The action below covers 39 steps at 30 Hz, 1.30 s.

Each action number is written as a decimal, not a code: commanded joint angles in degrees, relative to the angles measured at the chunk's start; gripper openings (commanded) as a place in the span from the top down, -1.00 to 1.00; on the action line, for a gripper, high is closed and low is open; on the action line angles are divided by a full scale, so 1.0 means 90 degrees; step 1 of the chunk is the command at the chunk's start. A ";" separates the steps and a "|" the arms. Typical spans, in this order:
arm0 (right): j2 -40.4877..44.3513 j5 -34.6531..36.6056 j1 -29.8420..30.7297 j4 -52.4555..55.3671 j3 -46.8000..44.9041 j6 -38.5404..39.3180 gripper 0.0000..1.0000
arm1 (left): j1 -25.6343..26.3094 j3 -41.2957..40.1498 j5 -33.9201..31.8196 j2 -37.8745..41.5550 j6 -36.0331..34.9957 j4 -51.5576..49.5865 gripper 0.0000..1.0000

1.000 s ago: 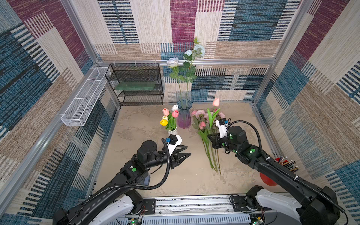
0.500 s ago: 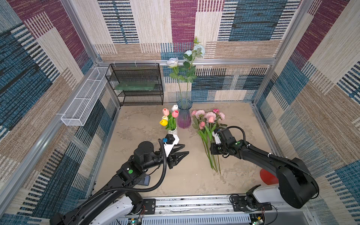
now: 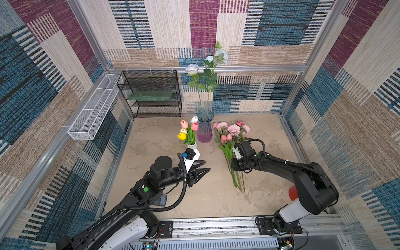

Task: Pick out pink flowers from the vase
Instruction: Place the flower at the center of the board.

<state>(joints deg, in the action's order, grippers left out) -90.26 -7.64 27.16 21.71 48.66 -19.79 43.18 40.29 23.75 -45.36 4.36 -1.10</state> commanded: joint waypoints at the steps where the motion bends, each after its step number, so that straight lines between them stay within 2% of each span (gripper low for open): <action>1: -0.0017 0.0099 0.0000 -0.0059 0.0053 0.0032 0.59 | -0.0003 0.0063 0.0037 -0.0008 0.0004 0.0015 0.13; 7: 0.0318 0.0218 0.0000 0.0050 0.0044 -0.0009 0.48 | -0.0003 0.0052 0.0017 0.0000 0.0004 0.0033 0.13; 13: 0.1303 0.0224 0.0011 0.0187 0.0096 -0.0009 0.32 | -0.0003 0.0049 -0.0101 0.0040 -0.0043 -0.0024 0.13; 19: 0.2526 0.0020 0.0122 -0.0315 -0.0157 0.0265 0.31 | 0.0040 -0.0001 -0.0884 0.0346 0.0055 -0.0209 0.12; 21: 0.2908 -0.0234 0.0227 -0.0751 -0.0302 0.0479 0.34 | 0.0056 0.0184 -0.1267 0.0480 0.0153 -0.0653 0.11; 25: 0.3500 -0.0175 0.0909 -0.2014 -0.0804 0.1773 0.35 | 0.0056 0.0472 -0.1909 0.1030 0.0223 -0.1833 0.11; 32: 0.3128 -0.0736 0.1520 -0.4009 -0.0855 0.2625 0.33 | 0.0051 0.0114 -0.2754 0.2436 0.0319 -0.2950 0.09; 35: 0.2622 -0.0989 0.1752 -0.4811 -0.0651 0.3169 0.32 | 0.0056 0.0076 -0.2738 0.2797 0.0277 -0.3368 0.08; 39: 0.1722 -0.1044 0.1843 -0.5172 -0.0070 0.3697 0.31 | 0.0056 0.0064 -0.2676 0.3250 0.0261 -0.3776 0.07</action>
<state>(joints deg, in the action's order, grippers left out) -71.72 -15.49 43.53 -16.73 45.76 7.79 43.66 41.01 0.36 -17.82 6.13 -30.85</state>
